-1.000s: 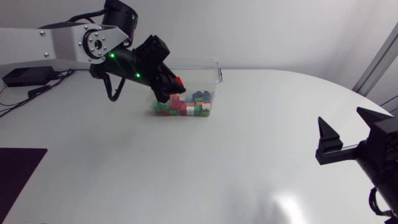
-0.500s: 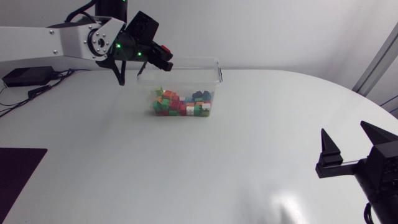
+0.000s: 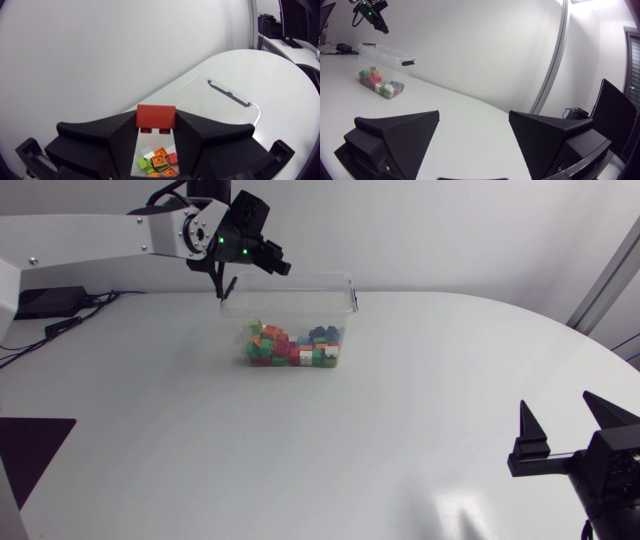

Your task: Place the duplo bricks in the container

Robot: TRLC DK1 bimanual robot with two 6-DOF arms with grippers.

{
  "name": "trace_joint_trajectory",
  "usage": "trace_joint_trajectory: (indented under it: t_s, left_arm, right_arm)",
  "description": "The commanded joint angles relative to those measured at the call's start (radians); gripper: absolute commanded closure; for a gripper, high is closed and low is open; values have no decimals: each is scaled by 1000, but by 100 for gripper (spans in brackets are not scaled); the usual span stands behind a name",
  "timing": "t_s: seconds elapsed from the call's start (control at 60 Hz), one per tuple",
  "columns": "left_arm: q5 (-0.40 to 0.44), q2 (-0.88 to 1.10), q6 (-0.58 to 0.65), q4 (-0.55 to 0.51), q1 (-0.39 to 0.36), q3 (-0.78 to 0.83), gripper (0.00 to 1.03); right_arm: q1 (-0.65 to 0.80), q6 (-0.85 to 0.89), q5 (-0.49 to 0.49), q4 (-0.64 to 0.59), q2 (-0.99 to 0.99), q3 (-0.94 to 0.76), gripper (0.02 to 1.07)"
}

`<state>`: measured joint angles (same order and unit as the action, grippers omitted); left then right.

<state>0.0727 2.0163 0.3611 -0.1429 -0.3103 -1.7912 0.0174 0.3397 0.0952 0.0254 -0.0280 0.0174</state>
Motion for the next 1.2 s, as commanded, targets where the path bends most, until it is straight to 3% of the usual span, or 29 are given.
trace_joint_trajectory:
  t_s: [0.0, 0.067, 0.167, 0.2, 0.45, 0.6, 1.0, 1.183]
  left_arm:
    - [-5, 42, -30, -43, -13, -77, 71]
    - [-7, 59, -30, -90, -16, -117, 64]
    - [-13, 62, -34, -124, -16, -140, 11]
    - [-14, 61, -34, -130, -16, -139, 3]
    - [-21, 25, -44, -193, -12, -116, 4]
    - [-19, -137, -13, -185, -7, 39, 4]
    - [-74, -611, -13, 94, 80, 602, 4]
    - [-77, -797, -14, 174, 128, 819, 4]
  right_arm:
    - [7, -18, 8, -7, 0, -20, 7]
    - [6, -22, 8, -7, 5, -20, 7]
    - [1, -22, 8, -7, 10, -20, 7]
    - [1, -22, 9, -7, 10, -20, 7]
    - [6, -18, 9, -8, 25, -20, 7]
    - [12, -13, 9, -8, 31, -20, 7]
    - [6, -21, 14, -1, 33, -14, 7]
    - [7, -22, 18, -12, 34, -2, 7]
